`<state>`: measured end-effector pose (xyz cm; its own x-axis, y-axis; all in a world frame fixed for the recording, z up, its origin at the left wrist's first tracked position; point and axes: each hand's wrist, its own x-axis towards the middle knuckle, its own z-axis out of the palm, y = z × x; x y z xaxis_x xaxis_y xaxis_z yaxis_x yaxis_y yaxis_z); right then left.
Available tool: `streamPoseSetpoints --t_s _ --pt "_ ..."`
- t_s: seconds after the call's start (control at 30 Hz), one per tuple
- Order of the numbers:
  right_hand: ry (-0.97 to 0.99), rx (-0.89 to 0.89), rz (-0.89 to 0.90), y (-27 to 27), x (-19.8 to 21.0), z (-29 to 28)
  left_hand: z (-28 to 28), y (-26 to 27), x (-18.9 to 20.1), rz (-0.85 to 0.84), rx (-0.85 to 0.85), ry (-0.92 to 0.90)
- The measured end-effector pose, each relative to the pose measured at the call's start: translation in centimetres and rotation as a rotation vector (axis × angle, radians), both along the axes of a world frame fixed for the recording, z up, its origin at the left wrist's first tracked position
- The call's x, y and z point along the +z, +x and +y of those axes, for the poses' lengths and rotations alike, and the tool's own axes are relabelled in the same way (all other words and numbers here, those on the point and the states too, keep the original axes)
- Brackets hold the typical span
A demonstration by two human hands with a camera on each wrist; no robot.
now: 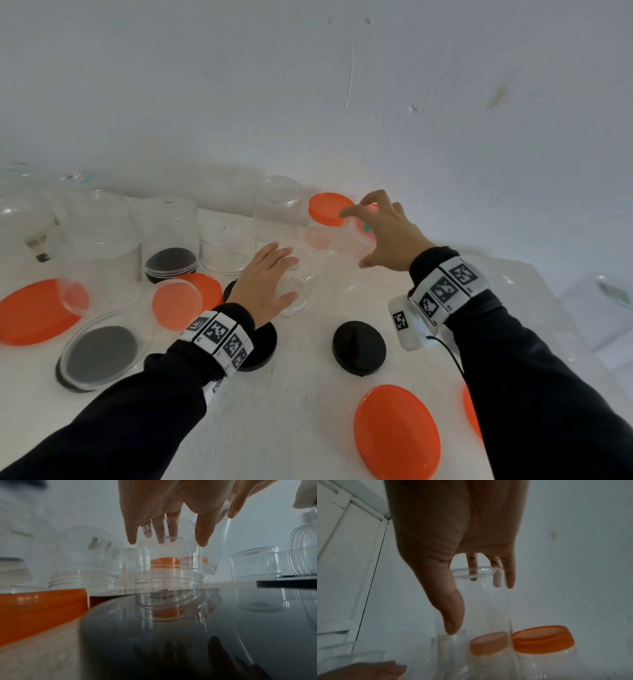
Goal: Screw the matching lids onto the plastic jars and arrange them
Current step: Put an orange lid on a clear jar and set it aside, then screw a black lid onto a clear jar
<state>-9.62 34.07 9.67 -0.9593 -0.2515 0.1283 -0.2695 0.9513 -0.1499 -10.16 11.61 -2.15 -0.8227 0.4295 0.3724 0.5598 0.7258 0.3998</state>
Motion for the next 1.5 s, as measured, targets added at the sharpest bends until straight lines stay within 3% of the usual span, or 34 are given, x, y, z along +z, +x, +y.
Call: streamPoseSetpoints --t_s 0.17,0.3,0.4,0.5,0.7,0.9,1.07,1.2,1.37,1.5 --pt "-0.172 -0.039 0.122 3.1 1.7 3.5 -0.1 0.9 0.8 -0.022 0.044 0.074" --pt "-0.281 -0.106 0.175 5.8 2.5 5.9 2.2 2.5 1.7 0.155 -0.196 0.037" --pt "-0.31 -0.186 0.259 7.7 2.8 6.9 5.1 3.3 2.9 -0.067 -0.454 -0.133" --pt "-0.339 -0.278 0.321 9.1 2.4 7.9 7.6 2.9 3.6 -0.286 -0.568 -0.434" --pt "-0.408 -0.393 0.342 11.3 1.4 9.3 10.0 2.1 2.9 -0.361 -0.67 -0.728" --pt "-0.4 -0.422 0.31 12.3 1.1 9.0 10.6 2.2 1.9 -0.387 -0.696 -0.801" --pt "-0.397 -0.429 0.226 12.2 0.6 7.8 10.6 2.2 1.7 -0.362 -0.665 -0.721" --pt "-0.455 -0.409 0.219 12.0 0.1 6.3 8.8 2.3 2.7 -0.364 -0.625 -0.521" --pt "-0.797 -0.42 0.083 11.4 -1.6 3.6 4.5 3.4 5.1 -0.354 -0.537 -0.181" --pt "-0.951 -0.37 -0.037 10.7 -3.3 1.6 0.9 4.0 6.8 -0.282 -0.426 -0.058"
